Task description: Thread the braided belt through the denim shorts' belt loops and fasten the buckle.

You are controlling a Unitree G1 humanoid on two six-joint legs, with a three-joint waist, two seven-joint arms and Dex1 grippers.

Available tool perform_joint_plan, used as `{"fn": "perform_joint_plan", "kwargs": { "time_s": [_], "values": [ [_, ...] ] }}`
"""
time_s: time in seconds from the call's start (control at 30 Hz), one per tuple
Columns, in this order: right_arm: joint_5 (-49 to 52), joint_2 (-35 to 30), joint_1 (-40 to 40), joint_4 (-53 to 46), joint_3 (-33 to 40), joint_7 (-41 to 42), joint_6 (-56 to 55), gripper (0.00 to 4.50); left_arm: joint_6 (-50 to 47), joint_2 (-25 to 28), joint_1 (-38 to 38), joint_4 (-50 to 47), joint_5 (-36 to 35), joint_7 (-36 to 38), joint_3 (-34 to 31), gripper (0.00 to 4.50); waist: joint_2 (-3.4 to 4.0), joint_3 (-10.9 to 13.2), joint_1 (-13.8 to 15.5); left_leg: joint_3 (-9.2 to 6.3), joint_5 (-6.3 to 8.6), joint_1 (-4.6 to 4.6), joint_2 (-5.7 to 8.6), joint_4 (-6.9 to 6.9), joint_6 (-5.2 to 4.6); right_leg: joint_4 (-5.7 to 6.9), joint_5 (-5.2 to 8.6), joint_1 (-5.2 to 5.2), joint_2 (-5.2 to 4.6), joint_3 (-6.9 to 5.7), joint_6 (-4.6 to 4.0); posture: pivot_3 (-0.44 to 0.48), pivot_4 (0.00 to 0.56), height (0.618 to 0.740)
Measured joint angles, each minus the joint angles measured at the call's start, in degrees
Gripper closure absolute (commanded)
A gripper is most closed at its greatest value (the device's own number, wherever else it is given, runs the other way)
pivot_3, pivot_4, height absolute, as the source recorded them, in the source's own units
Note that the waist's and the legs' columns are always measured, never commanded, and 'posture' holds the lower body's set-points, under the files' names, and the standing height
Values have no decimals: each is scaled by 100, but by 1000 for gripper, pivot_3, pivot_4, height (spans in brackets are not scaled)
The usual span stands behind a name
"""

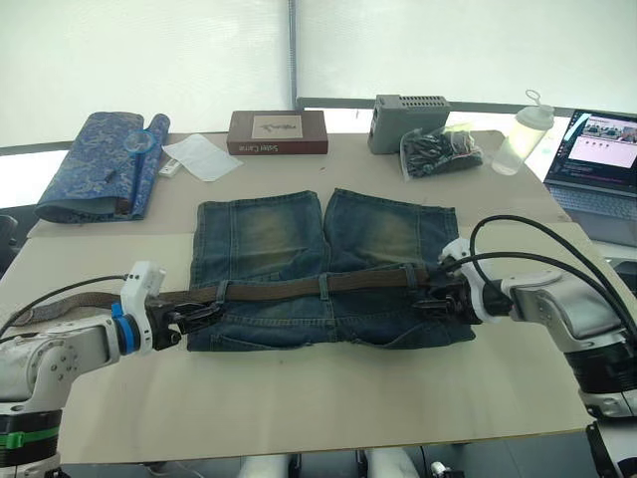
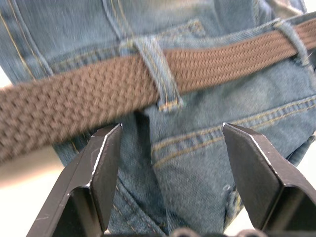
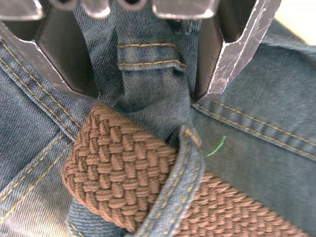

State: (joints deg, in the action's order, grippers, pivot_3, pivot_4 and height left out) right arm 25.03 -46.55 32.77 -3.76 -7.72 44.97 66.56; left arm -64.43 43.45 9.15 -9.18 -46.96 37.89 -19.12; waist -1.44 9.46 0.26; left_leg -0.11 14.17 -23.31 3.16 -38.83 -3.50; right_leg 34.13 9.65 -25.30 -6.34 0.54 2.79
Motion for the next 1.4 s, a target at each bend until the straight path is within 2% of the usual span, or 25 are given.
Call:
{"fn": "perform_joint_plan", "kwargs": {
  "time_s": [0.23,0.37,0.47,0.63,0.67,0.7,0.73,0.87,0.97,1.03,1.17,1.3,1.4],
  "values": [
    [214,215,369,563,407,-11,179,1159,-501,-113,378,186,-342,-275,-216,1123,-1,0,6,-1,-3,5,2,-1,3,3,-3,5,20,-3,-1,0,150,740],
    [218,560,565,848,403,-43,214,1159,-711,-500,664,567,-319,-673,-202,1123,-1,0,4,-1,-4,5,4,-3,4,4,-5,5,24,-3,0,0,150,740],
    [155,651,669,1031,364,-64,210,2007,-703,-597,767,660,-241,-809,-173,1981,0,0,1,0,-5,5,5,-1,5,6,-5,3,23,0,0,0,150,740],
    [6,723,788,1169,222,-35,14,3697,-452,-715,816,866,-16,-807,-85,4244,0,0,12,0,-5,7,6,-3,7,6,-7,7,21,-1,0,0,150,740],
    [-24,769,835,1221,208,-30,-55,4060,-405,-747,859,935,4,-789,-64,4500,0,0,10,0,-6,7,6,-3,9,6,-9,6,22,-1,0,0,150,740],
    [-49,818,897,1309,206,-28,-154,4351,-296,-766,918,1028,70,-746,-15,4500,0,0,9,0,-7,8,6,-4,11,6,-10,6,23,-2,0,0,150,740],
    [-122,904,1007,1481,211,-38,-353,4413,-91,-769,1029,1163,212,-670,89,4500,0,0,7,2,-10,7,6,-3,15,6,-13,5,26,-2,-3,0,150,740],
    [-542,1270,1543,2357,200,-173,-1613,4413,1079,-773,1739,1870,882,-331,513,4500,-1,0,9,2,-20,3,11,-2,28,5,-20,3,38,-11,-9,0,150,740],
    [-844,1637,2129,3271,269,-343,-2868,4413,2128,-781,2516,2619,1435,-176,681,4500,-2,1,-18,3,-28,-2,11,5,33,-2,-24,-5,44,-10,-10,0,150,740],
    [-1033,1798,2614,4164,378,-423,-3751,4413,2894,-785,3064,3337,1793,-48,764,4500,-2,1,-36,7,-51,-7,15,7,71,-4,-24,-11,43,-10,-10,0,150,740],
    [-1230,1985,3537,5485,660,-538,-5407,4413,4461,-833,4002,4446,2320,75,804,4500,-4,2,-93,8,-58,-87,22,6,76,24,-31,-93,35,-8,-1,0,150,740],
    [-1223,1914,3735,5728,1033,-173,-6360,4413,5342,-776,4118,4355,2448,403,730,4500,-4,2,-145,5,-50,-96,21,9,65,40,-31,-109,33,-13,0,0,150,740],
    [-998,1751,3324,5202,1233,311,-6330,4413,5313,-705,3558,3480,2317,625,609,4500,-3,2,-168,2,-30,-98,20,8,44,52,-31,-114,27,-12,1,0,150,740]
  ]
}}
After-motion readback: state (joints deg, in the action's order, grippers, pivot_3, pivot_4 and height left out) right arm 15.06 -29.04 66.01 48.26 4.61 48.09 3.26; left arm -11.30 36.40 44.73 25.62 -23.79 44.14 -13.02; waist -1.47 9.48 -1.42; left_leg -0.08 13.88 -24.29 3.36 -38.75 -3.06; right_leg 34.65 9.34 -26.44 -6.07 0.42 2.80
